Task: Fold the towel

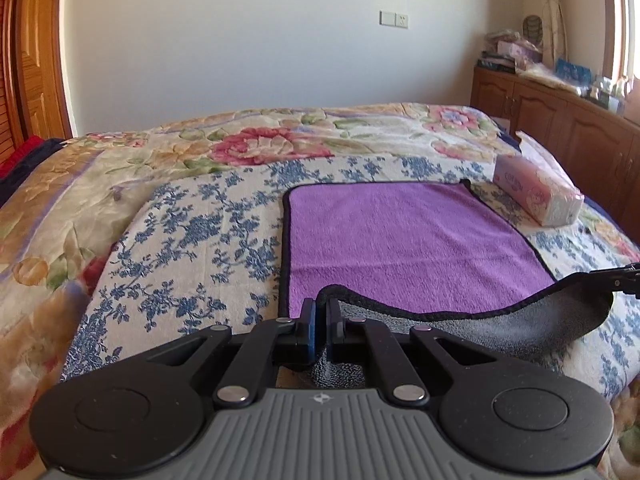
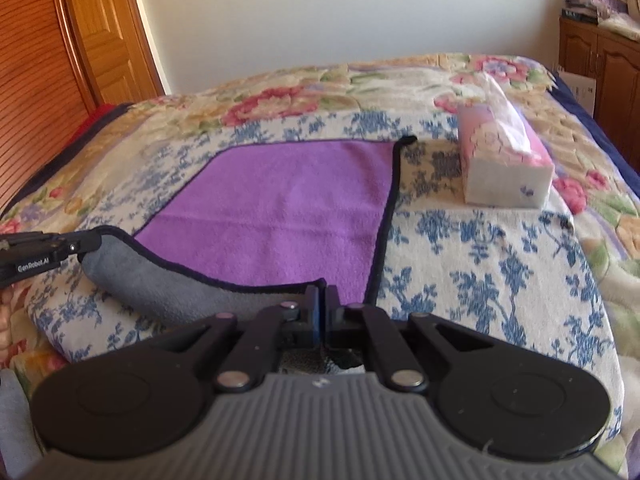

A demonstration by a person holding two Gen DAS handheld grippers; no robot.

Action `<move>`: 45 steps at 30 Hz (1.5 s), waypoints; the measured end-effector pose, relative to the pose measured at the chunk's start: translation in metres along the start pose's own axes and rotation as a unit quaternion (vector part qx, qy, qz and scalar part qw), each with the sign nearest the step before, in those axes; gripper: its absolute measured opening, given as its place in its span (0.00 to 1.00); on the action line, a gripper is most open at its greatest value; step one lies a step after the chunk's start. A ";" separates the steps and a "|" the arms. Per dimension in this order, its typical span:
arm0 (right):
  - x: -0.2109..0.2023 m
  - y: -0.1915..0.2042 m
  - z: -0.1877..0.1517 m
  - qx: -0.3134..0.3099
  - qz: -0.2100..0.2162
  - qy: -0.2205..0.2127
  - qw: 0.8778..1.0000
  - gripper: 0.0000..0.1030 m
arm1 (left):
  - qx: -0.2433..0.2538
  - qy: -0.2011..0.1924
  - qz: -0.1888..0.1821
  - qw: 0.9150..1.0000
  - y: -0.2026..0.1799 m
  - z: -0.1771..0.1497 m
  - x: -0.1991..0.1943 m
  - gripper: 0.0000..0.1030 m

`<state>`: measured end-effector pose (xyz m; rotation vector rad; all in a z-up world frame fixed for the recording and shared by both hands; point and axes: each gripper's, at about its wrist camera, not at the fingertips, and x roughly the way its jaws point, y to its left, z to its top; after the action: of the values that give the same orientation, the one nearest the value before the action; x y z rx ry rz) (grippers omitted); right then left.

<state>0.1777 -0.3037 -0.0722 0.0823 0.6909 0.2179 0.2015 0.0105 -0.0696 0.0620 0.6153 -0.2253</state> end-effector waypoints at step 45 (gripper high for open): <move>0.007 -0.002 0.041 -0.043 0.005 -0.102 0.994 0.03 | -0.003 -0.056 -0.005 0.998 -0.002 0.040 0.002 0.05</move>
<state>0.2097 -0.3046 -0.0459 0.0259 0.4765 0.2449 0.2254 0.0034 -0.0382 0.0408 0.5041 -0.2342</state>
